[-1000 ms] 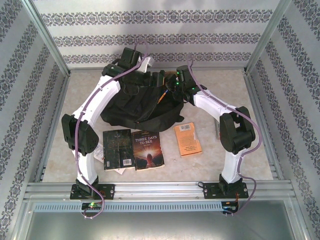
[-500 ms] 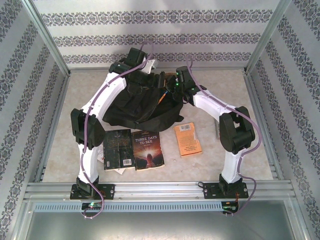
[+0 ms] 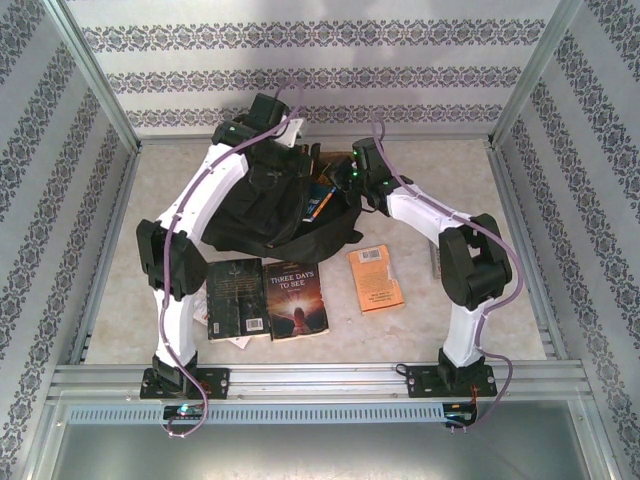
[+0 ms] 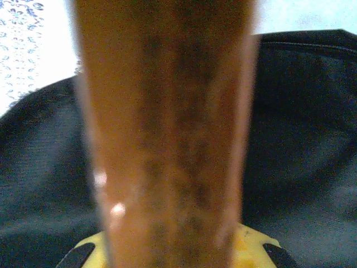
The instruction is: Pack books, pencil case, and school supplies into a backpack
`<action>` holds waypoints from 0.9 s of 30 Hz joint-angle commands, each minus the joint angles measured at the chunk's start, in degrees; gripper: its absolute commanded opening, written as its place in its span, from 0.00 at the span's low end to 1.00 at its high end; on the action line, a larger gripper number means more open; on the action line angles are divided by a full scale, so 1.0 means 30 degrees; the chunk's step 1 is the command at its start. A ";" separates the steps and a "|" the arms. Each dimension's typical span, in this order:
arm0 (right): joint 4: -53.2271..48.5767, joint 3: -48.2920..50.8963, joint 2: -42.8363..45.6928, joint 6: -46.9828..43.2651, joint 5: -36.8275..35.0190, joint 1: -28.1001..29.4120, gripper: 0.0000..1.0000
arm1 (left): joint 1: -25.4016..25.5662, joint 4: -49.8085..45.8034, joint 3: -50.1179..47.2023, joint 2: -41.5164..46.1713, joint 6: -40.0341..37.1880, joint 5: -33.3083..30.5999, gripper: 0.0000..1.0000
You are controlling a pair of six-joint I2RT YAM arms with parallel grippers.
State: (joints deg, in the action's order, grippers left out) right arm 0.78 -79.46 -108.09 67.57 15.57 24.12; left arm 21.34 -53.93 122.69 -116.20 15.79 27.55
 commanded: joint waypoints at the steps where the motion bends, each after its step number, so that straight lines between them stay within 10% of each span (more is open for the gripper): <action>1: 0.2387 0.1226 0.1560 0.0119 0.0437 -0.0305 0.00 | -0.0305 -0.0627 0.0470 0.1845 -0.0226 -0.0249 0.00; 16: 0.9819 0.4366 0.1200 0.3960 0.2380 0.0047 0.00 | -0.0369 -0.1129 0.1784 0.2539 -0.1045 0.0113 0.00; 27: 1.1575 0.3565 -0.1043 0.5808 -0.0873 0.2117 0.00 | -0.0442 -0.0037 0.3295 0.1650 0.0389 0.1857 0.00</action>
State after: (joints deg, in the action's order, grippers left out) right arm 30.48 -66.24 -110.13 83.79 17.37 28.21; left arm 20.45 -57.43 127.94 -110.78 15.27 28.38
